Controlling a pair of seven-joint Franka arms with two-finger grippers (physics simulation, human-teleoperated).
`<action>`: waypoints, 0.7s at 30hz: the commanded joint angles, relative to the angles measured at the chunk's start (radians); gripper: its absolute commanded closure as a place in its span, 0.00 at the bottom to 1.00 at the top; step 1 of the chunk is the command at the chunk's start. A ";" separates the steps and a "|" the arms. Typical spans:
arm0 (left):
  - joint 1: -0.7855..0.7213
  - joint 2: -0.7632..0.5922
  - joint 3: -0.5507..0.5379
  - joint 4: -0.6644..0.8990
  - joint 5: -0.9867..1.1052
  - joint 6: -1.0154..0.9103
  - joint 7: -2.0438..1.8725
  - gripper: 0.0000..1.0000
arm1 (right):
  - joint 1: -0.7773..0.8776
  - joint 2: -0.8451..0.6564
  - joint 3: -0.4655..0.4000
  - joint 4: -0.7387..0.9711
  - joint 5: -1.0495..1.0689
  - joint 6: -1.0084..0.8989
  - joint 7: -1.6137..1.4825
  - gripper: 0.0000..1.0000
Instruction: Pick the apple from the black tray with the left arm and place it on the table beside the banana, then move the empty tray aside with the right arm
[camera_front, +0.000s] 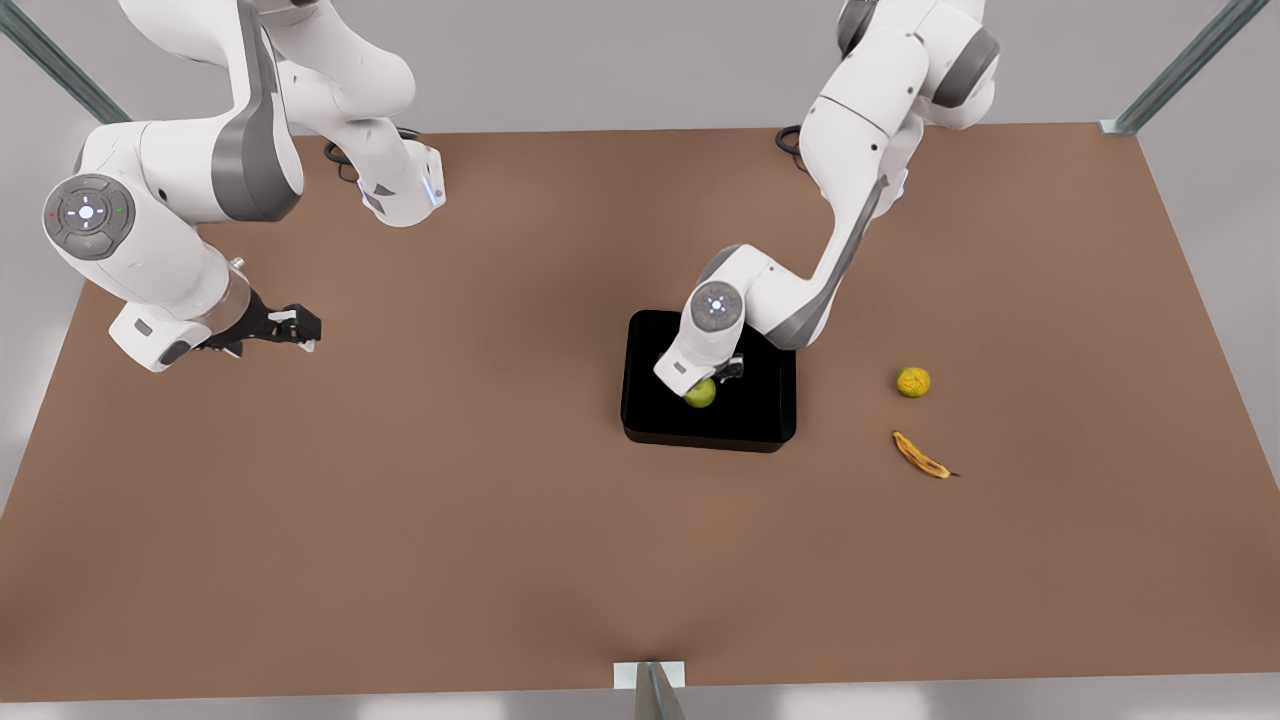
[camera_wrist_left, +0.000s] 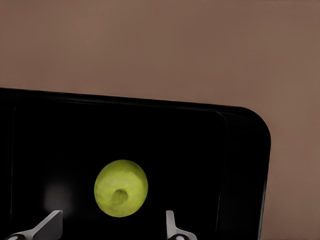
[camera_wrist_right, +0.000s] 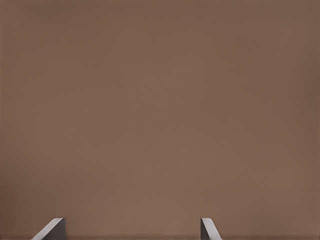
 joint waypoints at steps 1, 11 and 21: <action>0.000 0.009 0.000 -0.017 0.001 0.118 -0.159 0.00 | 0.000 -0.001 0.000 0.000 0.000 0.000 0.003 0.00; 0.000 0.072 0.005 -0.063 0.088 0.222 -0.158 0.00 | 0.000 -0.001 0.000 0.000 0.000 0.000 0.003 0.00; 0.000 0.104 0.005 -0.073 0.118 0.253 -0.162 0.00 | 0.012 -0.001 0.000 0.000 -0.002 -0.002 0.004 0.00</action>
